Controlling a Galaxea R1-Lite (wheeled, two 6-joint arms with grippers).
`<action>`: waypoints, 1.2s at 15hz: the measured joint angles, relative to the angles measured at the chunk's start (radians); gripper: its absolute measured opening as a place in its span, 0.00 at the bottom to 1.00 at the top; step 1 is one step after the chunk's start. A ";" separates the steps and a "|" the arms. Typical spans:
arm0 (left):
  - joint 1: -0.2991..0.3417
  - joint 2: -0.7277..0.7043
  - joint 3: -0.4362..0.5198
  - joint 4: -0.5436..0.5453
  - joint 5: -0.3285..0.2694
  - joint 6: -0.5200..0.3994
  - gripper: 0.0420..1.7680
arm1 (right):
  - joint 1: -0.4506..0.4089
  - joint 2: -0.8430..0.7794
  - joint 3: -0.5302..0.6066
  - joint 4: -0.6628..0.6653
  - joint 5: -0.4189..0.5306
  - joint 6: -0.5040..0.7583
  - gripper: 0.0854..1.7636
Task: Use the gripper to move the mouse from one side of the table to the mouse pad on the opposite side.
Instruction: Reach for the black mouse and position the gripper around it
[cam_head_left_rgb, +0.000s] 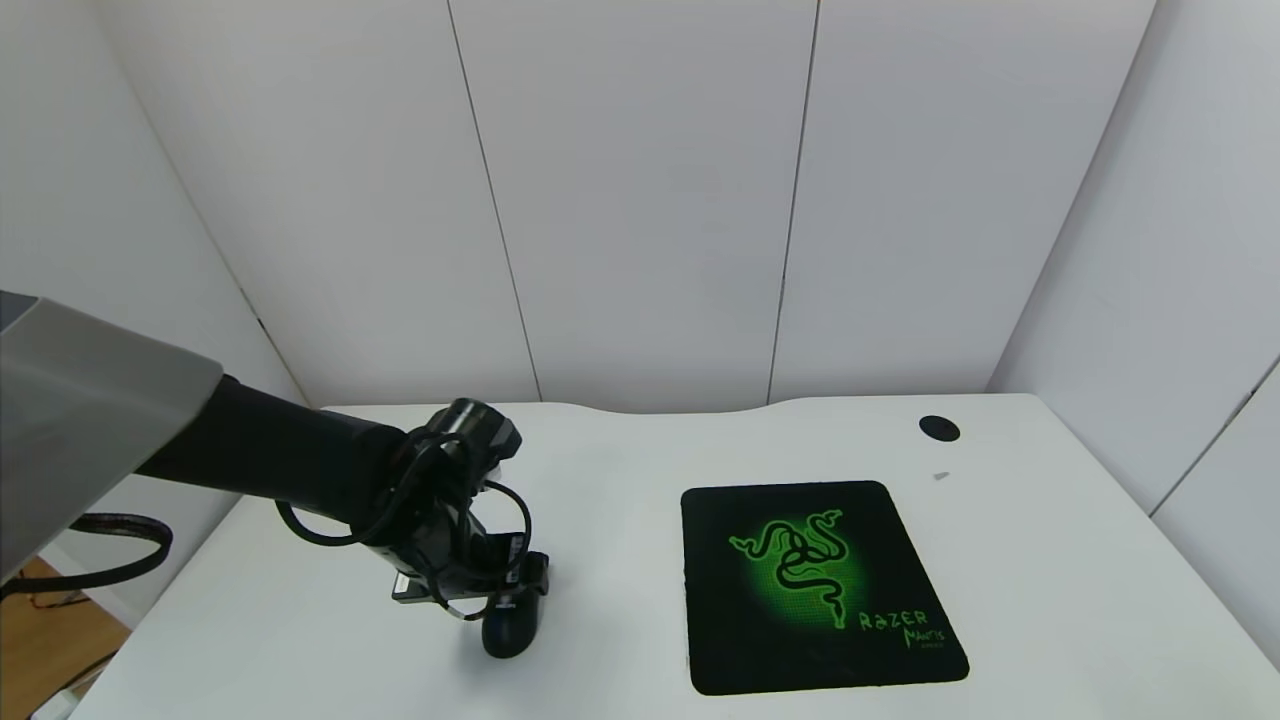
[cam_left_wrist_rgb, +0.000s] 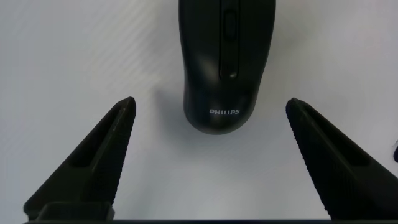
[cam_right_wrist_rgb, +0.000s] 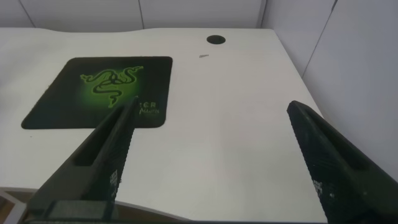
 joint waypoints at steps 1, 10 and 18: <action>-0.008 0.004 0.010 -0.016 0.010 -0.013 0.97 | 0.000 0.000 0.000 0.000 0.000 0.000 0.97; -0.038 0.044 0.097 -0.187 0.075 -0.072 0.97 | 0.000 0.000 0.000 0.000 0.000 0.000 0.97; -0.047 0.059 0.098 -0.189 0.076 -0.082 0.55 | 0.000 0.000 0.000 0.000 0.000 0.000 0.97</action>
